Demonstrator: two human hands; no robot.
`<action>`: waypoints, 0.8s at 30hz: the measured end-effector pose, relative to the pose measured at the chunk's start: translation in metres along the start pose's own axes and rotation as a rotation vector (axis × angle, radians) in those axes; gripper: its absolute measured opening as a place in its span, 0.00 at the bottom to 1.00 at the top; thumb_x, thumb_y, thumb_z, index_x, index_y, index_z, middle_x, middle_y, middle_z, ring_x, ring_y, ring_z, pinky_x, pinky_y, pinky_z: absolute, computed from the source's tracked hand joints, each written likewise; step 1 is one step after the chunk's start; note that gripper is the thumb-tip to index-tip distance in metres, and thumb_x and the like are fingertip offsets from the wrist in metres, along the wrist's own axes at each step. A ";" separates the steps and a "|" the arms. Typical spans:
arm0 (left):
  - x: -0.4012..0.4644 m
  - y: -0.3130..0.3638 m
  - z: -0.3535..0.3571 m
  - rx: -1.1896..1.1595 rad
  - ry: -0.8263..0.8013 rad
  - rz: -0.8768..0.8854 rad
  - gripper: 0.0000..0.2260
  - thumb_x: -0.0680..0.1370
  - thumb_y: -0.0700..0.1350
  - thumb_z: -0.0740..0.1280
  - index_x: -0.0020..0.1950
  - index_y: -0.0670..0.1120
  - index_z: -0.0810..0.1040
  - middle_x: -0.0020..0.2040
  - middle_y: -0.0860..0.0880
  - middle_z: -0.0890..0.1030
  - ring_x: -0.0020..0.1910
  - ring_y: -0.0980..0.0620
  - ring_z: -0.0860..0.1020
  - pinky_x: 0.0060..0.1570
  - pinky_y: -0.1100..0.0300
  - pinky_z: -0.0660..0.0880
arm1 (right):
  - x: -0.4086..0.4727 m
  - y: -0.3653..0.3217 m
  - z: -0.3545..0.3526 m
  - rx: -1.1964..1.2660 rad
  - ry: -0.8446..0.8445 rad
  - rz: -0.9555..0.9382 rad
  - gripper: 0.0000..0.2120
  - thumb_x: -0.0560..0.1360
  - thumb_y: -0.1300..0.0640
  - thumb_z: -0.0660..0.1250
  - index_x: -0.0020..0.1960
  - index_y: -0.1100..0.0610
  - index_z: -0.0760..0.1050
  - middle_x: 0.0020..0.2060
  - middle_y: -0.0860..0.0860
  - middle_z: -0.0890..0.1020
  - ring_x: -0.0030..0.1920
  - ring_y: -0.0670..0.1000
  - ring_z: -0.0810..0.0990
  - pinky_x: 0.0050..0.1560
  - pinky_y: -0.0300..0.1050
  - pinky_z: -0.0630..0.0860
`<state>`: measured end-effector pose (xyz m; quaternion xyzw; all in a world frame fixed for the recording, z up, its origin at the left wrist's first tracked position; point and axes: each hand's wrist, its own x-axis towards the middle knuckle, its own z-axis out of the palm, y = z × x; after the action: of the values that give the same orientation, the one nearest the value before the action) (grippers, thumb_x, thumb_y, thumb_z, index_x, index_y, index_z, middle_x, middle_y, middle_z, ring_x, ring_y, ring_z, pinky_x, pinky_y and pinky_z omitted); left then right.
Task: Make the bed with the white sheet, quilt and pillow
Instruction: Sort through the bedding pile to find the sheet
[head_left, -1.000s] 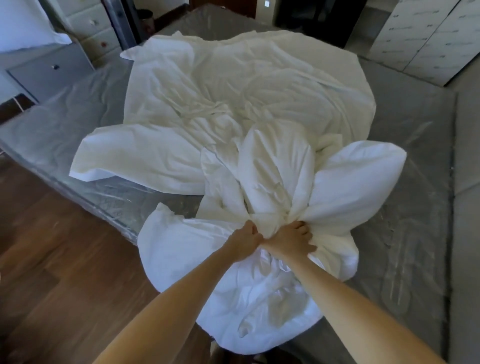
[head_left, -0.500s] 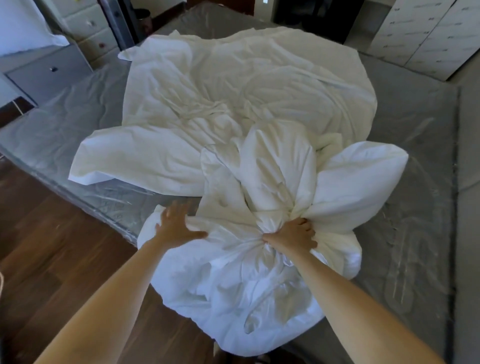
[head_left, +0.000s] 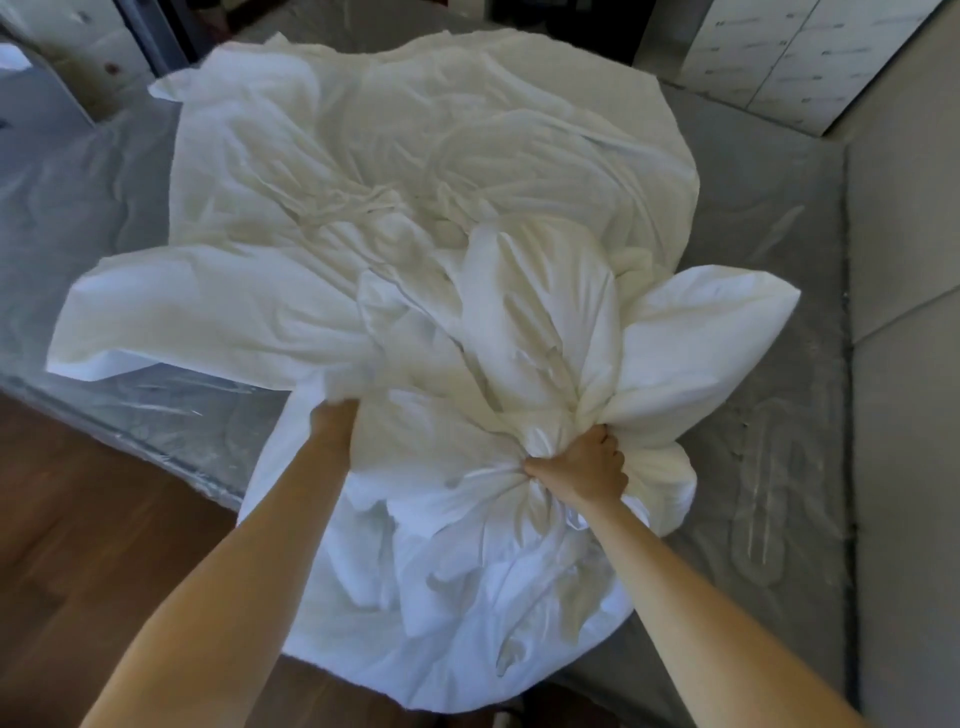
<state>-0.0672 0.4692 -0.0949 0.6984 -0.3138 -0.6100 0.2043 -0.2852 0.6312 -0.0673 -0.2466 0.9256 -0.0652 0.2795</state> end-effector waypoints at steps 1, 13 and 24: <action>-0.027 0.027 0.011 -0.008 -0.064 0.091 0.18 0.74 0.39 0.68 0.64 0.39 0.75 0.59 0.43 0.77 0.57 0.43 0.77 0.51 0.56 0.73 | -0.002 -0.001 -0.004 -0.007 -0.005 -0.012 0.54 0.58 0.35 0.75 0.70 0.63 0.56 0.66 0.57 0.66 0.66 0.59 0.66 0.62 0.53 0.67; -0.125 0.028 0.147 0.857 -0.300 0.254 0.52 0.63 0.75 0.63 0.76 0.44 0.56 0.73 0.43 0.64 0.70 0.41 0.66 0.69 0.45 0.64 | -0.026 0.010 0.007 -0.113 0.041 -0.112 0.49 0.66 0.35 0.69 0.71 0.66 0.54 0.66 0.57 0.66 0.64 0.57 0.68 0.60 0.53 0.68; -0.125 -0.005 0.231 1.412 0.036 0.195 0.65 0.58 0.73 0.70 0.75 0.35 0.39 0.73 0.32 0.56 0.71 0.31 0.60 0.68 0.33 0.56 | -0.019 0.018 0.020 -0.079 0.043 -0.191 0.45 0.71 0.42 0.64 0.73 0.71 0.51 0.63 0.64 0.69 0.62 0.63 0.69 0.67 0.65 0.61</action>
<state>-0.2997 0.5812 -0.0477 0.6427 -0.6915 -0.2285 -0.2378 -0.2679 0.6569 -0.0797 -0.3431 0.9055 -0.0603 0.2423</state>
